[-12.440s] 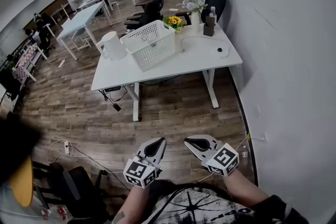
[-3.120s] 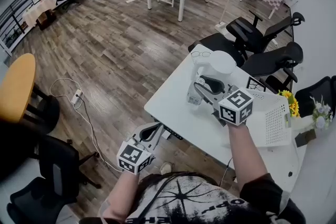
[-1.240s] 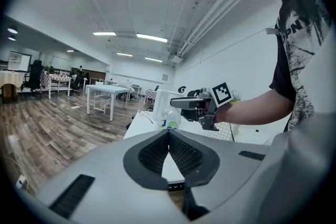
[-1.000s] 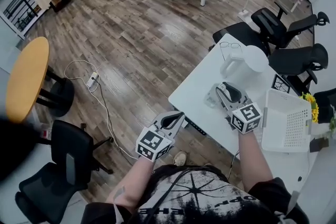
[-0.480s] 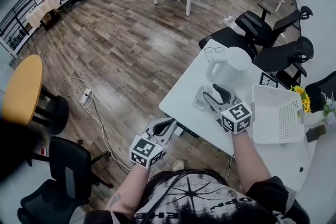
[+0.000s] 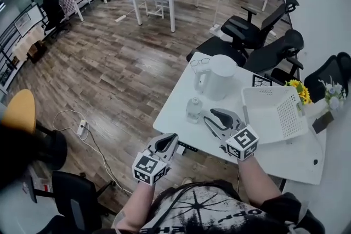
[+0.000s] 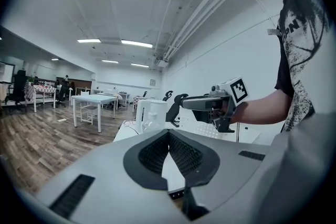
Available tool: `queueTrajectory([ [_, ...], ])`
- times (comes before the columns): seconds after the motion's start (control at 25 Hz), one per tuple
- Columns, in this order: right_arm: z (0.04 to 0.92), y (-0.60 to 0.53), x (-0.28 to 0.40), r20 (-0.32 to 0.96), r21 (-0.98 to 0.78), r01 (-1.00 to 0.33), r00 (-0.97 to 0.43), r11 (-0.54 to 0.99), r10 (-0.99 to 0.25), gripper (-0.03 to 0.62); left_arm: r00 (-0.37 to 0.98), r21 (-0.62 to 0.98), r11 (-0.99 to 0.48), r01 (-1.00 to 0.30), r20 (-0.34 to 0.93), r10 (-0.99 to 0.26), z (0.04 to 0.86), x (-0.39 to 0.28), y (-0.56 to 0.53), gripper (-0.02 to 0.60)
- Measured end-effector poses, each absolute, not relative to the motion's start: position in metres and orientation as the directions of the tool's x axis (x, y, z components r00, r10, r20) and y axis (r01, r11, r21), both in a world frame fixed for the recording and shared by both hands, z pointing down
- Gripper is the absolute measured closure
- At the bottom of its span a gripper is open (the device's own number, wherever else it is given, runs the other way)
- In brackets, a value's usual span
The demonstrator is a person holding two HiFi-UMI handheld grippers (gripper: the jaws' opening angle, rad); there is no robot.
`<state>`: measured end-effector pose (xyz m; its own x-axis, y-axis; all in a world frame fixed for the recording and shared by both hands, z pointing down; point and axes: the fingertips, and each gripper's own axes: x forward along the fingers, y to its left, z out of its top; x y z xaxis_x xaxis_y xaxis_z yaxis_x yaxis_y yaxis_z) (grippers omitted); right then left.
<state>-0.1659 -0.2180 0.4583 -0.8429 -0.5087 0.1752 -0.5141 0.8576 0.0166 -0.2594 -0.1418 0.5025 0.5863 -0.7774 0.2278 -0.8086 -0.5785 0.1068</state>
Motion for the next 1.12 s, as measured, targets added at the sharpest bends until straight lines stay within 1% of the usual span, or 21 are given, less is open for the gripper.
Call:
queueTrajectory([
  [0.12,0.458,-0.201,-0.156,0.164,-0.001,-0.518,-0.844,0.856,-0.511,0.535,0.603,0.101,-0.598,-0.795,0.225,-0.765,0.499,-0.254,-0.141,0.572],
  [0.2,0.46,-0.19,-0.152,0.163,-0.013,-0.51,-0.85,0.86,-0.502,0.558,0.613,0.099,-0.608,-0.788,0.222,-0.758,0.498,-0.251,-0.141,0.572],
  [0.68,0.485,-0.155,-0.138,0.225,-0.018,-0.51,-0.84,0.86,-0.493,0.568,0.652,0.11,-0.647,-0.755,0.235,-0.721,0.508,-0.23,-0.138,0.572],
  [1.12,0.492,-0.145,-0.135,0.254,-0.004,-0.507,-0.834,0.862,-0.489,0.572,0.655,0.108,-0.65,-0.752,0.23,-0.72,0.507,-0.224,-0.132,0.572],
])
